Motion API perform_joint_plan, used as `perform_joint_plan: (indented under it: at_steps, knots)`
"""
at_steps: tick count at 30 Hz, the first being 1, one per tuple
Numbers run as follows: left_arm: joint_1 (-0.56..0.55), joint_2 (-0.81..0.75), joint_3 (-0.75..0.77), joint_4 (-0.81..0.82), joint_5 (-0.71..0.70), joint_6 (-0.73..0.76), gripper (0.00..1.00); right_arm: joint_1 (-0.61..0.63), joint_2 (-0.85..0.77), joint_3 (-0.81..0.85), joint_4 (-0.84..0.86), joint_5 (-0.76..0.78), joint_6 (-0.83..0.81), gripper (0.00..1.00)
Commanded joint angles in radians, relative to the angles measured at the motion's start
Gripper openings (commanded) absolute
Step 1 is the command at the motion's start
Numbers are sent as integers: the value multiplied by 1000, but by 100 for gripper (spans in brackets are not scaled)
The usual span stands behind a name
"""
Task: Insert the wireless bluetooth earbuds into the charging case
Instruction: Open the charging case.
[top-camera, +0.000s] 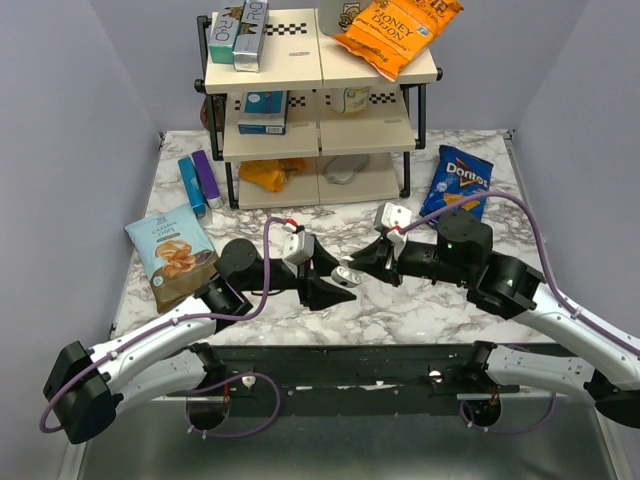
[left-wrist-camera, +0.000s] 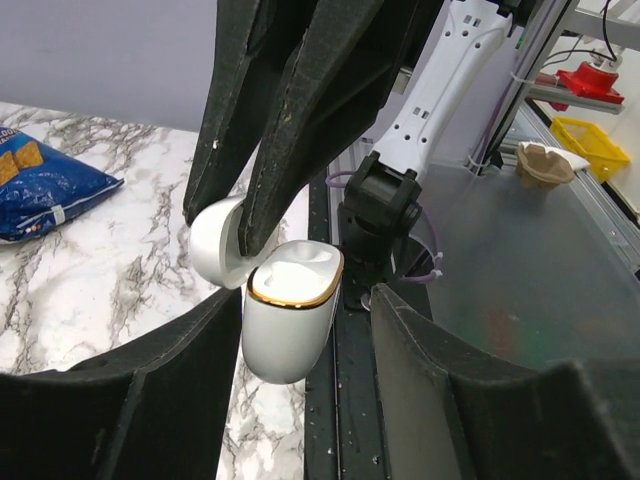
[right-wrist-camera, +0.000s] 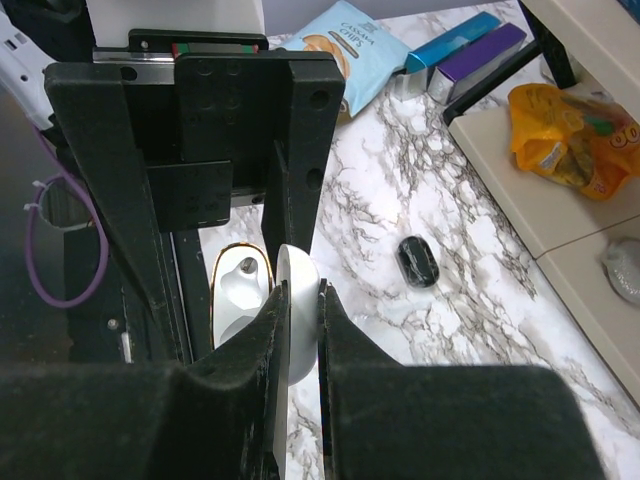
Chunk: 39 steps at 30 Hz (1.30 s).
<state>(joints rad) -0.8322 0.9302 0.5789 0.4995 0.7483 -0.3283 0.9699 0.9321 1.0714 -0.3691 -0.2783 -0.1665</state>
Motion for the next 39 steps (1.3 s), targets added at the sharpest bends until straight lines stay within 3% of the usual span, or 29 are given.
perform_joint_plan:
  at_steps: [1, 9, 17, 21, 24, 25, 27, 28, 30, 34, 39]
  knots:
    - [5, -7, 24, 37, 25, -6, 59, 9, 11, 16, -21, -15, -10, 1]
    - [5, 2, 19, 17, 3, 11, 53, 9, 28, 27, -19, -16, -8, 1]
    - [5, 19, 18, 13, 19, 20, 34, 12, 36, 33, -27, -18, -8, 1]
    - [5, 15, 10, 20, 14, 21, 31, 10, 40, 35, -30, -18, -8, 1]
    - [5, 13, 6, 28, 7, 20, 20, 12, 45, 36, -31, -18, -7, 1]
    - [5, 12, 3, 33, 2, 20, 9, 12, 45, 39, -31, -16, -5, 1]
    - [5, 6, -17, 66, -22, 11, 0, 10, 43, 42, -25, -4, 12, 16]
    - [5, -2, -28, 83, -35, -3, 0, 12, 40, 42, -22, 1, 18, 39]
    - [4, -27, -66, 135, -70, -17, 0, 12, 31, 39, 4, 42, 57, 59]
    - [4, -79, -119, 162, -189, -28, 0, 6, -6, 36, 51, 142, 125, 74]
    - [-11, -229, -215, 148, -412, -29, 0, -25, -67, -60, 151, 343, 229, 76]
